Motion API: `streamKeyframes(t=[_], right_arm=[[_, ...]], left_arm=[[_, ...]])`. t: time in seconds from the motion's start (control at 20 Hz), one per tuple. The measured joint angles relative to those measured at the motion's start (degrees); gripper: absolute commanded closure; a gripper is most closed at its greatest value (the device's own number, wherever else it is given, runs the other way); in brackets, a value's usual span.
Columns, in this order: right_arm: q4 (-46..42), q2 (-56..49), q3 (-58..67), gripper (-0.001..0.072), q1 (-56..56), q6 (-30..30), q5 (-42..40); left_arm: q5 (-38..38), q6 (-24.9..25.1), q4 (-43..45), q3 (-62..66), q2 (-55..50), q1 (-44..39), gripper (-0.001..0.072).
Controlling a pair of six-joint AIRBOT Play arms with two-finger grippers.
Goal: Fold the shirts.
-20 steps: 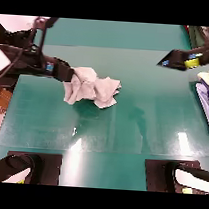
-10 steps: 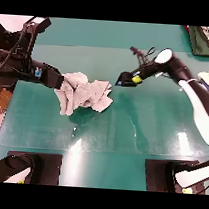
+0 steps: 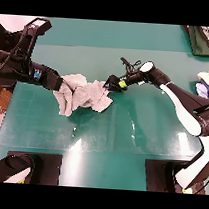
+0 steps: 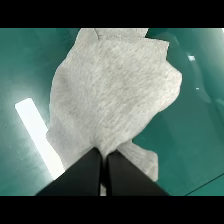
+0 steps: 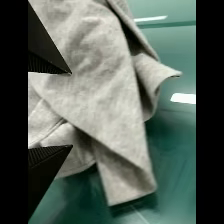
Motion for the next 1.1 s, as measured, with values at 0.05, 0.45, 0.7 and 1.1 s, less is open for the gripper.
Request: streamKeyframes(t=[0.05,0.45,0.7,1.1], right_arm=[[0.26,-0.17,0.0,0.0207,0.48,-0.04,-1.25],[1.33,-0.31,0.0,0.0703,3.65,-1.75,-9.35],[1.16,8.7,0.0,0.0704,1.2,-9.29,-8.76],[0.83,43.91,0.09,0.0705,-13.46,-13.25,-6.67]], left_arm=[[-0.02,-0.02,0.0,0.0,0.0,0.0,0.0683],[-0.07,-0.33,-0.5,0.0,0.0,0.0,0.0683],[1.9,-0.42,-0.59,1.68,0.42,0.02,0.0683],[5.01,-0.39,-5.57,24.13,0.7,0.02,0.0683]])
